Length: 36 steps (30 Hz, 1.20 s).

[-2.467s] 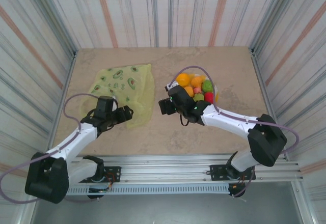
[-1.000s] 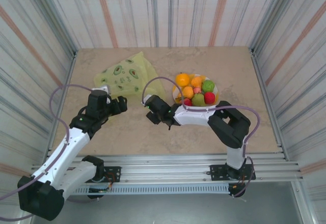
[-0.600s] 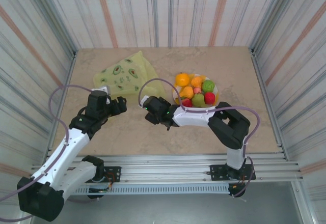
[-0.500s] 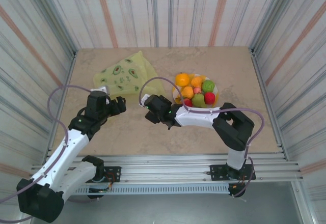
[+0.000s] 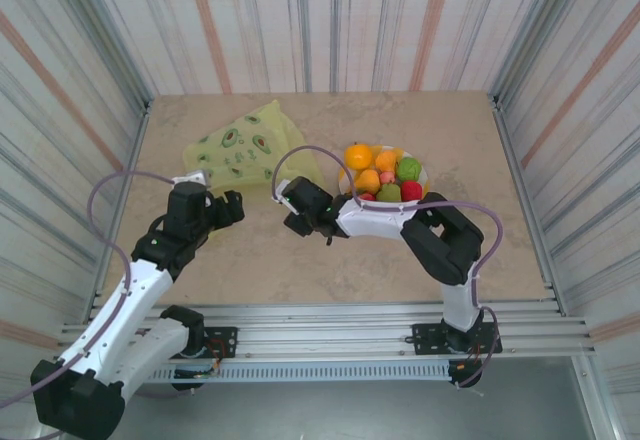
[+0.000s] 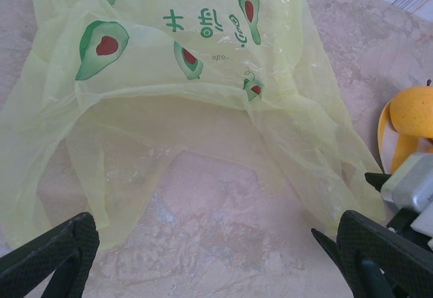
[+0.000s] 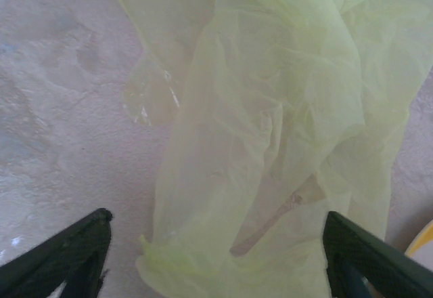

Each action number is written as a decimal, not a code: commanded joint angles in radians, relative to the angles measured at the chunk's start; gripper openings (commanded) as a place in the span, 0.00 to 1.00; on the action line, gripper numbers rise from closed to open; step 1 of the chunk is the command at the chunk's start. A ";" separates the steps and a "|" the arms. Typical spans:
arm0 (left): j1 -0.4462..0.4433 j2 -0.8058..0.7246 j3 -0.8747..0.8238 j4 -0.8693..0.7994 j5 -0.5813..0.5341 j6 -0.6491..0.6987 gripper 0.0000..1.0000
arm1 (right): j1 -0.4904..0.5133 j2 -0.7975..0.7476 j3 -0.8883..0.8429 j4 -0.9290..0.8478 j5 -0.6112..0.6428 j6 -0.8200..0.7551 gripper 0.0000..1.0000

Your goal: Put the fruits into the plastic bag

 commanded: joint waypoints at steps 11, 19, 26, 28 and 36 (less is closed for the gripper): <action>0.009 0.010 0.106 -0.118 0.007 0.019 0.96 | -0.061 -0.117 -0.036 0.075 -0.170 -0.028 0.10; 0.008 0.117 0.299 -0.221 0.055 0.264 0.91 | -0.182 -0.284 -0.102 0.119 -0.483 0.056 0.00; -0.004 0.213 0.346 -0.163 0.179 0.686 0.89 | -0.304 -0.339 -0.132 0.164 -0.708 0.135 0.00; -0.004 0.249 0.339 -0.122 0.166 0.787 0.91 | -0.325 -0.343 -0.132 0.166 -0.739 0.145 0.00; -0.016 0.561 0.407 0.035 0.074 1.119 0.92 | -0.365 -0.337 -0.123 0.164 -0.800 0.160 0.00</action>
